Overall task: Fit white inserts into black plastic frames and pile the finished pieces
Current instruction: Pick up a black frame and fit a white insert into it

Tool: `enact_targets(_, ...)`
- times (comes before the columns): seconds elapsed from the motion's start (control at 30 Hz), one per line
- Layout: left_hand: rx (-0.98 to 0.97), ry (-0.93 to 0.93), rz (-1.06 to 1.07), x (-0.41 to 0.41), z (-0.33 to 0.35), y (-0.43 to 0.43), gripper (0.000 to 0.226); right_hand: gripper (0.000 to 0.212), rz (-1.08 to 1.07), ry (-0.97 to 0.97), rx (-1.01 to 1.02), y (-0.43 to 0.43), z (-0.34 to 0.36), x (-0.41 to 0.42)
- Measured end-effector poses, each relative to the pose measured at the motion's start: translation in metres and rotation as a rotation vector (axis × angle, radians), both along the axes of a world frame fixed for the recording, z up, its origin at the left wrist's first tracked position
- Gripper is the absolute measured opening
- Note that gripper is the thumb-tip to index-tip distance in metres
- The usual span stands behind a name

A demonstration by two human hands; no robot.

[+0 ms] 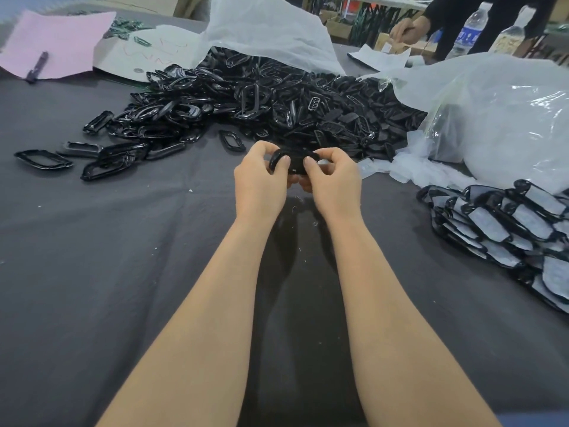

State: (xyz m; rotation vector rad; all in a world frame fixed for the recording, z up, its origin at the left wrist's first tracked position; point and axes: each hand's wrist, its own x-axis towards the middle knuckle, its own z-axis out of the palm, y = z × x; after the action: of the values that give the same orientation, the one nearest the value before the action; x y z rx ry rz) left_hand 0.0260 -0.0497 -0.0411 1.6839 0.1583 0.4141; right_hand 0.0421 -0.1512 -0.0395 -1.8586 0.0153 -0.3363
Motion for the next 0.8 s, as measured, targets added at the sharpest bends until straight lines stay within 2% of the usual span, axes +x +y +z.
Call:
enact_targets(0.13,0.141,0.004,0.025,-0.001,-0.002,0.000,0.026,0.006,-0.037,-0.040,-0.189,-0.001,0.001,0.000)
enact_targets(0.2,0.158,0.023,0.023,0.000,-0.002,0.000,0.022,0.007,-0.033,-0.024,-0.209,-0.001,0.000,0.000)
enact_targets(0.3,0.035,0.055,0.016,0.002,-0.001,0.001,0.022,0.005,-0.023,0.009,-0.031,-0.004,0.002,0.001)
enact_targets(0.37,-0.102,0.058,0.029,0.002,0.000,0.002,0.022,0.012,-0.153,-0.023,0.001,-0.013,0.005,0.004)
enact_targets(0.43,-0.184,0.055,0.067,0.002,0.000,0.004,0.023,0.022,-0.323,-0.034,-0.111,-0.026,0.006,0.006)
enact_targets(0.5,-0.225,0.050,0.098,0.003,0.000,0.005,0.023,0.028,-0.385,0.022,-0.250,-0.034,0.003,0.007)
enact_targets(0.67,-0.256,0.052,0.104,0.002,0.000,0.004,0.022,0.042,-0.235,0.231,-0.685,-0.026,-0.005,0.009)
enact_targets(0.73,-0.258,0.054,0.107,0.003,0.000,0.004,0.021,0.042,-0.239,0.241,-0.754,-0.024,-0.006,0.008)
enact_targets(0.8,-0.253,0.060,0.108,0.003,0.001,0.004,0.020,0.032,-0.256,0.210,-0.738,-0.024,-0.006,0.009)
